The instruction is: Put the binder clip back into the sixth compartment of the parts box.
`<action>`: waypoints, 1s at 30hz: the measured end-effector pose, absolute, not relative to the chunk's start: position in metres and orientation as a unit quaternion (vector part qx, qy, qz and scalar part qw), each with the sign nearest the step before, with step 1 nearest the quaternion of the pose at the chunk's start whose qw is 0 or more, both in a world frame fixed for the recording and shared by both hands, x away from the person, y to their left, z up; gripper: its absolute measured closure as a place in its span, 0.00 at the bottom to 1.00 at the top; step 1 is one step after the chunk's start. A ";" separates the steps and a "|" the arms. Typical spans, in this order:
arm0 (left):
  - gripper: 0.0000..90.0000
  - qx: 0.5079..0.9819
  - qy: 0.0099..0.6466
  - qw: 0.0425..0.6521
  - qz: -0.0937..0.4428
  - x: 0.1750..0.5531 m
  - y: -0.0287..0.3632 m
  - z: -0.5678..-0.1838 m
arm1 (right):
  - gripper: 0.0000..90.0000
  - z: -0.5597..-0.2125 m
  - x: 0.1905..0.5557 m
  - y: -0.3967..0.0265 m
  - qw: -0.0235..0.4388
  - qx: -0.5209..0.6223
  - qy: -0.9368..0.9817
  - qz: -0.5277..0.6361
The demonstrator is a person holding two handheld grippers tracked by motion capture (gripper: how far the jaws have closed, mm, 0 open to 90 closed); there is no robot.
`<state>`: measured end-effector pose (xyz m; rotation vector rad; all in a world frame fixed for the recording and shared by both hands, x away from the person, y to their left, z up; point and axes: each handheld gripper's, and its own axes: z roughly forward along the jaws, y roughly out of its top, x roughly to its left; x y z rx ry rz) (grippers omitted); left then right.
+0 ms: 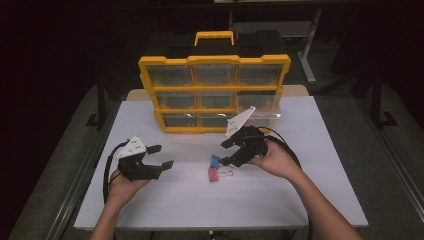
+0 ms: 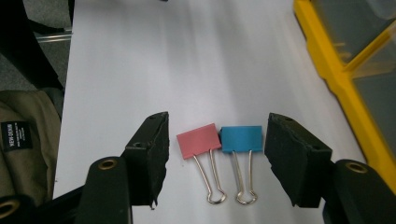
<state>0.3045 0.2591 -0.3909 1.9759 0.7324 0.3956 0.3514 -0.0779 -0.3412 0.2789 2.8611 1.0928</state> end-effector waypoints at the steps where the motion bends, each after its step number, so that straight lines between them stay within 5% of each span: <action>1: 0.29 0.814 0.295 0.473 0.165 0.305 0.260 -0.390 | 0.43 -0.344 0.352 -0.077 0.033 0.088 0.930 0.354; 30: 0.29 0.812 0.301 0.474 0.162 0.304 0.261 -0.390 | 0.41 -0.397 0.350 -0.054 -0.005 0.092 0.941 0.325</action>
